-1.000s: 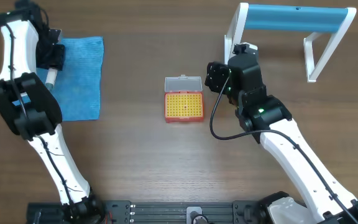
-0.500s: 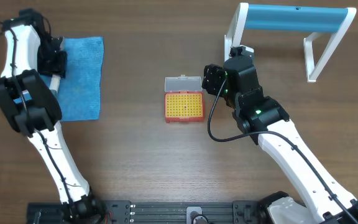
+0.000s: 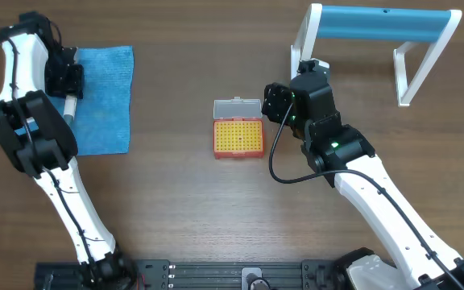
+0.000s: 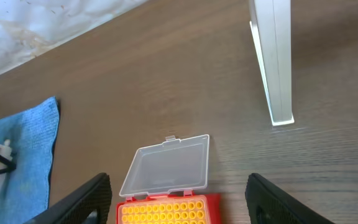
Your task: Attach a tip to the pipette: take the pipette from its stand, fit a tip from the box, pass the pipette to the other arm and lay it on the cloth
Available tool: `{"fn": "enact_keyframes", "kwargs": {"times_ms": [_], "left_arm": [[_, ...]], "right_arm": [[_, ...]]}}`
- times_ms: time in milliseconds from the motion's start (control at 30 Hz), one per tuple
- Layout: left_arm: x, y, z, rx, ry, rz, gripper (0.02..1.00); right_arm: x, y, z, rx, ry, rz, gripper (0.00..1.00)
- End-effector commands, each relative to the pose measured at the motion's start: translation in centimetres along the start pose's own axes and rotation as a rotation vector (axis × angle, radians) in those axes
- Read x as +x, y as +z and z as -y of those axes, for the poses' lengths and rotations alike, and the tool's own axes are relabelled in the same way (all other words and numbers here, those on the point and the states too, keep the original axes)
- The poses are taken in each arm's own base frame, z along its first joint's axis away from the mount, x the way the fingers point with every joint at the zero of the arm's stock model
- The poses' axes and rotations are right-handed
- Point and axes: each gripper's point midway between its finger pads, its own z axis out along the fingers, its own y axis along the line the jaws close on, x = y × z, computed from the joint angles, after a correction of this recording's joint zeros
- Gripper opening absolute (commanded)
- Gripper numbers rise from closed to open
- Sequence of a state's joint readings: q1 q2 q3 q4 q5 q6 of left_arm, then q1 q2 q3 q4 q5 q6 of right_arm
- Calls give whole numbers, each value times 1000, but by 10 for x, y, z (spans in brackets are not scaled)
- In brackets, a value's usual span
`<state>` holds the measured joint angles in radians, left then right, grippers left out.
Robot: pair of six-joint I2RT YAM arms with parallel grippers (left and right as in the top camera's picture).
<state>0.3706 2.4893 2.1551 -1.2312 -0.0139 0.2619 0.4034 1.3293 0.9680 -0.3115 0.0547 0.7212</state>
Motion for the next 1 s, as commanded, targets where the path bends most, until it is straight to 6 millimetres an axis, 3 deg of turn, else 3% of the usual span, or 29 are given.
{"fn": "enact_keyframes", "kwargs": {"times_ms": [33,300,433,533,700,800,900,1000], "left_arm": [[-2,6,4,28,-22,-2,801],[9,3,7,38,-22,-47,908],[19,-18,7,39,-24,-62,908],[17,-54,6,26,-24,-12,908],[28,-141,8,-3,-47,104,912],[58,-197,17,-3,-123,152,912],[94,-232,29,-2,-124,144,915],[112,-268,49,32,-104,241,915]], "right_arm": [[-8,-4,-6,-6,10,27,700],[-8,-4,-5,-4,21,26,700],[-8,-4,-5,-4,21,27,700],[-10,-6,-4,0,21,34,700],[-27,-25,-6,-24,2,94,700],[-43,-51,-8,-50,-37,158,700],[-46,-74,-2,-42,-56,177,700],[-42,-96,11,-16,-48,169,700]]}}
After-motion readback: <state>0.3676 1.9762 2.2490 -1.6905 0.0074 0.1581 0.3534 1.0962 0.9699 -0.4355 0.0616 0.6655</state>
